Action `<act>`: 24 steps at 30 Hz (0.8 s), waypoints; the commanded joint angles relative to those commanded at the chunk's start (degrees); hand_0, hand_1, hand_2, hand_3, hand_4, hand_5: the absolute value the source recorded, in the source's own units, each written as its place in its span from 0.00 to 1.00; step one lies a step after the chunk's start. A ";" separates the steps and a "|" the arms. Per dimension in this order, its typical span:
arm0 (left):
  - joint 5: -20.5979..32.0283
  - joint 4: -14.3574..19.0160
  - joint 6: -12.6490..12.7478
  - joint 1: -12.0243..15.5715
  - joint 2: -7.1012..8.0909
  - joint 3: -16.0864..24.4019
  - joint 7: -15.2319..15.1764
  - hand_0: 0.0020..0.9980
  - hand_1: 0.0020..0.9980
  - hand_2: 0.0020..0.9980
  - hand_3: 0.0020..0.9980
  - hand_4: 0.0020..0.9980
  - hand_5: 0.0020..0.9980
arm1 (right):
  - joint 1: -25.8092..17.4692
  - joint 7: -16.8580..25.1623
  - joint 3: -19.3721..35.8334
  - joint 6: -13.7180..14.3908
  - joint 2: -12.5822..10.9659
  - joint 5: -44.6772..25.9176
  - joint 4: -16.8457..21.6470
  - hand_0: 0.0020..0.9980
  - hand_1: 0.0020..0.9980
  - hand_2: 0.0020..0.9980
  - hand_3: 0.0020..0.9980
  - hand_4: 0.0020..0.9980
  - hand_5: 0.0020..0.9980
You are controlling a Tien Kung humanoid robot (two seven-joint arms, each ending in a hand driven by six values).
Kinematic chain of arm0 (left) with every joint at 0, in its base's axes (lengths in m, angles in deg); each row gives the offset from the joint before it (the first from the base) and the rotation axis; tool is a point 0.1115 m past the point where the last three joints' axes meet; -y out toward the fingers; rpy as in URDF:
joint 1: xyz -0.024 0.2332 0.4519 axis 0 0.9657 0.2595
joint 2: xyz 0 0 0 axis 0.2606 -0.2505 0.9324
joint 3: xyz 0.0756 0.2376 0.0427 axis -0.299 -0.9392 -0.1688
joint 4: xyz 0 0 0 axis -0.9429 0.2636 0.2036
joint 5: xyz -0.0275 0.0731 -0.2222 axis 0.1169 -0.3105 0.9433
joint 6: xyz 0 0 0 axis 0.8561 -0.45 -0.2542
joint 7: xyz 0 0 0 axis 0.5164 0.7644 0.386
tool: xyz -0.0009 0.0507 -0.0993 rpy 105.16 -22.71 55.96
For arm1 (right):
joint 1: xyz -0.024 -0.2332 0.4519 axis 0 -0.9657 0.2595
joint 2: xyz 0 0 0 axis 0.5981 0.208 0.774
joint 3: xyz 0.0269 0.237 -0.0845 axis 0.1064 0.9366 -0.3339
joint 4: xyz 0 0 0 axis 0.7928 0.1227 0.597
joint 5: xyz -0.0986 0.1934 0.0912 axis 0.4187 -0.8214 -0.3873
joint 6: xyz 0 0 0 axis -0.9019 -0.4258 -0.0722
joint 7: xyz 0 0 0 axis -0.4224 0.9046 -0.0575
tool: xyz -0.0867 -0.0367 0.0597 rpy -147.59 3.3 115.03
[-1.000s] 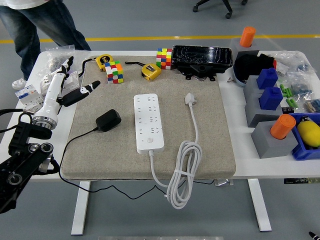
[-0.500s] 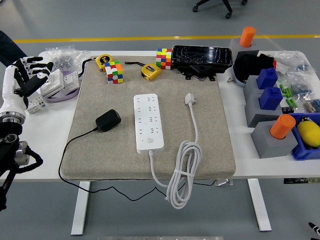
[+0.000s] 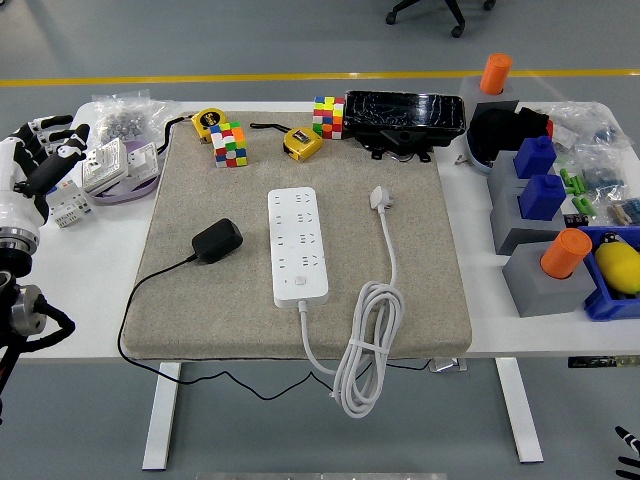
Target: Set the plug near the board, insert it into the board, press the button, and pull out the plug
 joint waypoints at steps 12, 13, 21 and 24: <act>0.17 1.43 -0.35 1.82 1.09 -0.97 0.65 0.47 0.50 0.53 0.57 0.78 0.21 | -0.17 0.10 -0.64 -0.12 0.49 -0.54 -1.74 0.75 0.72 0.72 0.73 1.00 0.67; 0.22 1.58 -0.39 1.96 1.16 -0.99 0.70 0.47 0.50 0.53 0.57 0.78 0.21 | -0.16 0.12 -0.77 -0.14 0.51 -0.55 -1.72 0.75 0.72 0.72 0.73 1.00 0.67; 0.04 2.11 -0.57 2.67 1.61 -1.44 1.07 0.47 0.50 0.53 0.57 0.77 0.21 | 0.08 0.21 -1.74 -0.12 0.40 -0.76 -1.90 0.75 0.72 0.72 0.73 1.00 0.67; 0.03 2.15 -0.57 2.64 1.64 -1.54 1.16 0.47 0.50 0.53 0.57 0.77 0.21 | 0.09 0.22 -2.15 -0.12 0.24 -0.82 -1.89 0.75 0.72 0.72 0.73 1.00 0.67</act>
